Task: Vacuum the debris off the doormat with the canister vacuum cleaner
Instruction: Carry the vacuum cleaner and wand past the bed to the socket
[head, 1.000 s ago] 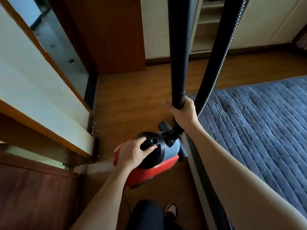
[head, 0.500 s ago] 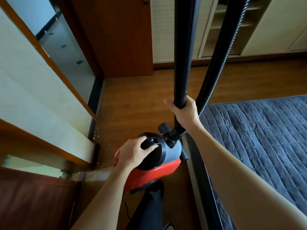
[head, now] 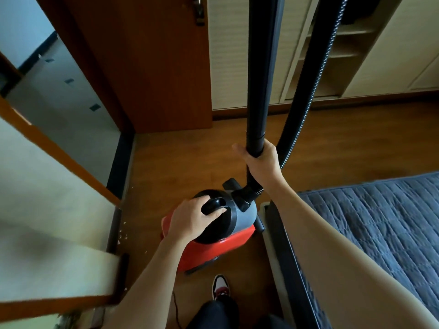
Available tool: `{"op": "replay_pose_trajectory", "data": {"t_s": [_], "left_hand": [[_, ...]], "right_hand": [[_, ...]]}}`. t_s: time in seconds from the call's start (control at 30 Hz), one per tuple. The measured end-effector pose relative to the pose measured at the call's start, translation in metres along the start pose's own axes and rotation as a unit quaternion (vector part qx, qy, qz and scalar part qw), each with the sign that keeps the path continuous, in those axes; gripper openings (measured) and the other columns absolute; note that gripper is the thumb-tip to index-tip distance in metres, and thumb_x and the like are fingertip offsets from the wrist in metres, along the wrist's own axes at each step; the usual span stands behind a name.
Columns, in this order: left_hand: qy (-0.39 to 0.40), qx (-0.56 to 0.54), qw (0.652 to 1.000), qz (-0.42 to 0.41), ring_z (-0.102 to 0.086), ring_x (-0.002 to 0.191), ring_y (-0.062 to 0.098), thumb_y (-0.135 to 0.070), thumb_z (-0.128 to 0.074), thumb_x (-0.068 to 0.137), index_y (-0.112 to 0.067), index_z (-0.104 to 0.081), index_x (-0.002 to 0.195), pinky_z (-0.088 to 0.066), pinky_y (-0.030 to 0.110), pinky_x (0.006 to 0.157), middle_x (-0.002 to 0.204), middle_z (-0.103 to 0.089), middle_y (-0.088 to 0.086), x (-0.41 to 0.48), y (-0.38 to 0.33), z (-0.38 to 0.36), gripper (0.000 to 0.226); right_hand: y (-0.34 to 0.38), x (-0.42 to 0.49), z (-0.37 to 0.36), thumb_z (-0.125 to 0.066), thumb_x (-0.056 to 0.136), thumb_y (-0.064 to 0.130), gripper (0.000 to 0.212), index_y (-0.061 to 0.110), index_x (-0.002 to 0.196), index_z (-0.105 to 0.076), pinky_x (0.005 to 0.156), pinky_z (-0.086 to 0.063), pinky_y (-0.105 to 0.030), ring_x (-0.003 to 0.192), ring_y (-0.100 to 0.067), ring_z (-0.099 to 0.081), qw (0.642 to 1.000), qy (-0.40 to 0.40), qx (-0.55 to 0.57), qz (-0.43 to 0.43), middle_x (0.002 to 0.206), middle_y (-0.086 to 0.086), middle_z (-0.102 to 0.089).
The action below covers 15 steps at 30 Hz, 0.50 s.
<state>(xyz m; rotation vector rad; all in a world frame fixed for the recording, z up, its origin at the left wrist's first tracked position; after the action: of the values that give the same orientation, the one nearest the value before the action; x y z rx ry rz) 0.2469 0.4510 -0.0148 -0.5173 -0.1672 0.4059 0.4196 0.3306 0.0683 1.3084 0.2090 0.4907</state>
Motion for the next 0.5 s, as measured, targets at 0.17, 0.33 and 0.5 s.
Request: {"op": "replay_pose_trajectory", "data": {"t_s": [0.17,0.33,0.5], "left_hand": [[-0.004,-0.001,1.000,-0.018,-0.054,0.049,0.010,-0.079,-0.043,0.080,-0.019,-0.051,0.069,-0.050,0.034,0.050,0.056,-0.055,-0.004,0.077,0.018,0.018,0.061],[-0.003,0.000,1.000,-0.007,-0.058,0.055,0.009,-0.080,-0.044,0.079,-0.021,-0.058,0.077,-0.052,0.035,0.054,0.062,-0.061,-0.005,0.141,0.032,0.028,0.061],[0.004,-0.017,1.000,-0.004,-0.051,0.051,0.008,-0.069,-0.058,0.083,-0.030,-0.043,0.065,-0.035,0.025,0.048,0.055,-0.050,-0.008,0.209,0.034,0.031,0.045]], "right_hand": [[0.006,0.075,-0.013,-0.078,0.088,0.028,0.037,0.017,0.070,-0.048,0.054,-0.045,-0.014,0.055,-0.008,-0.048,1.000,-0.016,-0.001,0.008,0.063,0.002,-0.050],[0.008,0.139,-0.025,-0.078,0.088,0.029,0.036,0.014,0.072,-0.049,0.053,-0.045,-0.016,0.058,-0.014,-0.050,1.000,-0.019,-0.001,0.014,0.065,-0.001,-0.052],[0.003,0.208,-0.028,-0.077,0.088,0.028,0.033,0.018,0.073,-0.050,0.053,-0.046,-0.014,0.055,-0.008,-0.050,1.000,-0.018,0.001,0.016,0.064,0.002,-0.053]]}}
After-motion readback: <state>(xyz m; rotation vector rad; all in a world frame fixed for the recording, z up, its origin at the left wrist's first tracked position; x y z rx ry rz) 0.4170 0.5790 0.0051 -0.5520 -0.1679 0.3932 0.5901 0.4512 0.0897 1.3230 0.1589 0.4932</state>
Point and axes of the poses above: each hand's wrist, its own x-axis towards the middle knuckle, its own z-axis out of the back of the hand, y = z × x, the point moved 9 cm from there along x, towards the middle knuckle
